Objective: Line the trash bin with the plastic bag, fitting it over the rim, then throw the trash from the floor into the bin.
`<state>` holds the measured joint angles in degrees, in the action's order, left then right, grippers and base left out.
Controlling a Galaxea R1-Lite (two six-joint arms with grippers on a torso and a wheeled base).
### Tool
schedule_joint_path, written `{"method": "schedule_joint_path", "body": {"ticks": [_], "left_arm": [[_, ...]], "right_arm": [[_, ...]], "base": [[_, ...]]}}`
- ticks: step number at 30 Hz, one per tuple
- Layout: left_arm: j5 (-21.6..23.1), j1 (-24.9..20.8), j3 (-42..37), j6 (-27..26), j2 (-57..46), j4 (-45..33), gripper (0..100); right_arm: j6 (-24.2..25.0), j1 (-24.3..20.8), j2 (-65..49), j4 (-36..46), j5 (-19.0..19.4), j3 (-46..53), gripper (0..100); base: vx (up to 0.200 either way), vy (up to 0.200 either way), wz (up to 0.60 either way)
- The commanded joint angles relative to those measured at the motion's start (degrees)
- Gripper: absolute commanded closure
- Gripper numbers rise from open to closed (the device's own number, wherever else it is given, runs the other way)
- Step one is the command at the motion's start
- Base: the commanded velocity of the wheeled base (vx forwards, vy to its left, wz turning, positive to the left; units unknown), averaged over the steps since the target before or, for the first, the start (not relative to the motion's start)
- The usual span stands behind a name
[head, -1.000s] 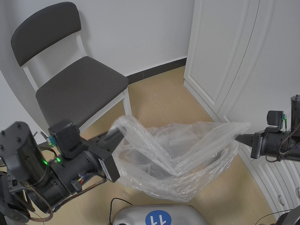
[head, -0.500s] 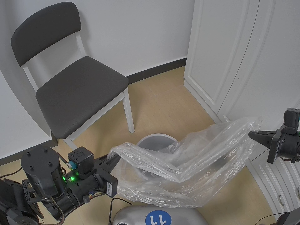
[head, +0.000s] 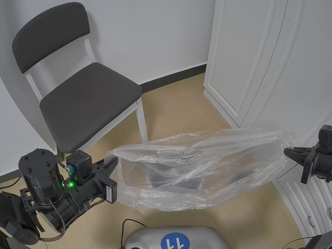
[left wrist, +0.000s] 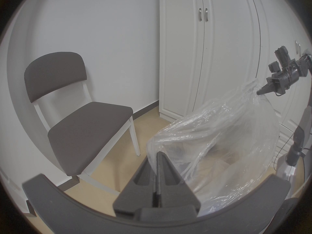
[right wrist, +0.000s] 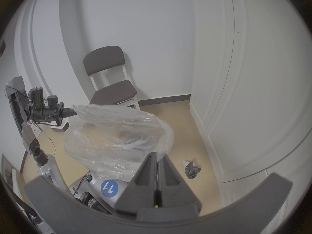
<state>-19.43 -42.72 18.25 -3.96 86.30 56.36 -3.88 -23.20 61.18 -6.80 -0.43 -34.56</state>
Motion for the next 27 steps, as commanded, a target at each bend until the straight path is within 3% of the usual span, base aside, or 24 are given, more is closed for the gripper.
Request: {"method": "schedule_joint_path", "body": {"ticks": [1,27], "left_arm": [[0.01,0.44,0.12,0.01,-0.25,0.07,100],[0.27,4.48,0.38,-1.14,-0.34,0.07,100]], "right_arm": [[-0.08,0.52,-0.45,0.03,-0.01,0.46,100],[-8.69,9.75,-0.19,-0.05,0.51,2.57,100]], "base": [[0.000,0.000,0.00],[0.000,0.000,0.00]]}}
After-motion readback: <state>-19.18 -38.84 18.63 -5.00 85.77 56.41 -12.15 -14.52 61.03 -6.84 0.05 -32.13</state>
